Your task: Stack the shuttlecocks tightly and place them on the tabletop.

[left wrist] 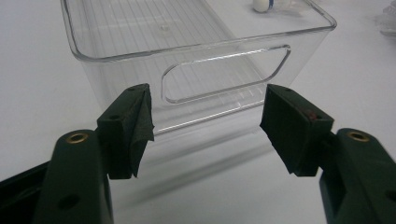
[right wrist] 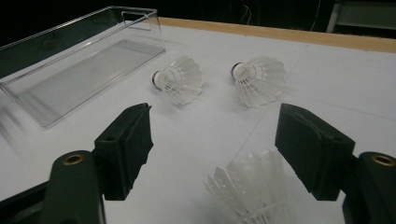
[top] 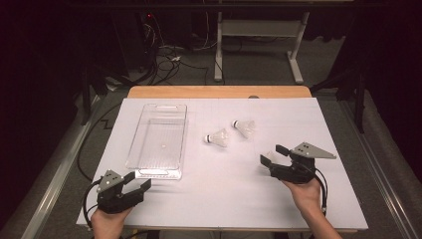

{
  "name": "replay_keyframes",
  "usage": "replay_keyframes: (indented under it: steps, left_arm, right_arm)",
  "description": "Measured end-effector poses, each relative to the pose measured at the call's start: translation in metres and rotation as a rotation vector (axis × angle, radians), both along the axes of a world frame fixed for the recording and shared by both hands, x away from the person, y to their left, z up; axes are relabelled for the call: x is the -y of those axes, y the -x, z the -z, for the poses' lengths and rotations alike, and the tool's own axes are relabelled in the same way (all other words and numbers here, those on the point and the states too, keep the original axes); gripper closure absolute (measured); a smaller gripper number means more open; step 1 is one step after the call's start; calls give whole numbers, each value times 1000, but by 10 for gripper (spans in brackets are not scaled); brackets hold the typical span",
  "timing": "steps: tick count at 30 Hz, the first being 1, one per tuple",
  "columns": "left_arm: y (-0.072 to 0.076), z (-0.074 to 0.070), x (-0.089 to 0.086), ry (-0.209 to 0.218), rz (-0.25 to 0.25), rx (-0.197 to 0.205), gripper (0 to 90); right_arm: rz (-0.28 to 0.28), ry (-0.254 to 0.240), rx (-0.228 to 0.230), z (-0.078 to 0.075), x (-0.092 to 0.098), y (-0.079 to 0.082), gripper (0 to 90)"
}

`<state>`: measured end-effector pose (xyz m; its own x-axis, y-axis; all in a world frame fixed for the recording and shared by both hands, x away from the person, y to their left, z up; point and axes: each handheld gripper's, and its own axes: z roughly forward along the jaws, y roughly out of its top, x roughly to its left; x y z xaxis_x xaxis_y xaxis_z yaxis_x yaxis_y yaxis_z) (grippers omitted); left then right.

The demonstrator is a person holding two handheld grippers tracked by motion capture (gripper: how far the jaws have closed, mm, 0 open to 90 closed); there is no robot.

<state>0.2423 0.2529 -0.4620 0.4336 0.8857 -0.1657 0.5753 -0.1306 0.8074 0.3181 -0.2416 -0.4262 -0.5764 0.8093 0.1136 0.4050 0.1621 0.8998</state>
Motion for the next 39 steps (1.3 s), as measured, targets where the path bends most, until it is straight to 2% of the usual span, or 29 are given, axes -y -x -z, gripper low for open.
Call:
replay_keyframes:
  steps: [8, 19, 33, 39]
  left_arm:
    - [0, 0, -1, -1, -3, -3, 348]
    - [1, 0, -1, 3, -2, -1, 348]
    - [1, 0, 0, 3, 1, 3, 348]
    - [1, 0, -1, 3, 0, 2, 346]
  right_arm:
    - [-2, -10, -4, -1, -9, -10, 261]
    - [10, 5, -6, -4, -17, -21, 260]
    - [32, 39, -14, -10, -24, -39, 289]
    - [45, 55, -35, -11, -27, -47, 302]
